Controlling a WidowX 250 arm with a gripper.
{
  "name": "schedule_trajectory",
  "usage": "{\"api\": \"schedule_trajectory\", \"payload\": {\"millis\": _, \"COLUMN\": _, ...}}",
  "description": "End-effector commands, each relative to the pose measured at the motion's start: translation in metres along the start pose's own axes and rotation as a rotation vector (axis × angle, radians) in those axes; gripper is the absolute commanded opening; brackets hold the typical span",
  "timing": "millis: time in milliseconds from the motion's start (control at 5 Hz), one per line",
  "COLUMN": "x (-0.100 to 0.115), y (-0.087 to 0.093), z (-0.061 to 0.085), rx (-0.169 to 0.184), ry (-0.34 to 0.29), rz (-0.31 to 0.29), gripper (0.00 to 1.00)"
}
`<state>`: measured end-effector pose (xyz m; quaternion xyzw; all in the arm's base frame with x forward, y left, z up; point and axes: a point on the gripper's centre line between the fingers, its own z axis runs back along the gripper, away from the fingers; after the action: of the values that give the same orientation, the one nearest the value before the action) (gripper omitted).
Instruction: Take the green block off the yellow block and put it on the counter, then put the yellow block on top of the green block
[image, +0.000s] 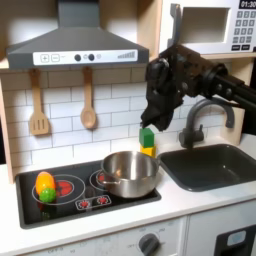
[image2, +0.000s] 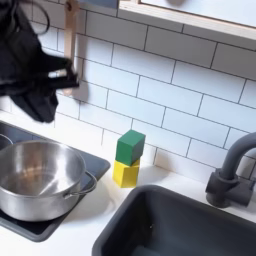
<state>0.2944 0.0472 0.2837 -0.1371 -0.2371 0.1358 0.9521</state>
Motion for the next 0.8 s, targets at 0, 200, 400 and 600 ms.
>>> {"api": "schedule_trajectory", "payload": {"millis": 0, "x": -0.038, "y": 0.012, "z": -0.006, "rx": 0.132, "ry": 0.197, "rz": -0.030, "gripper": 0.00}}
{"api": "schedule_trajectory", "payload": {"millis": 200, "x": -0.052, "y": 0.008, "z": -0.005, "rx": 0.127, "ry": 0.295, "rz": -0.057, "gripper": 0.00}}
{"api": "schedule_trajectory", "payload": {"millis": 400, "x": -0.067, "y": -0.001, "z": -0.001, "rx": 0.120, "ry": 0.359, "rz": -0.115, "gripper": 0.00}}
{"api": "schedule_trajectory", "payload": {"millis": 600, "x": -0.083, "y": -0.011, "z": -0.007, "rx": 0.084, "ry": 0.424, "rz": -0.190, "gripper": 0.00}}
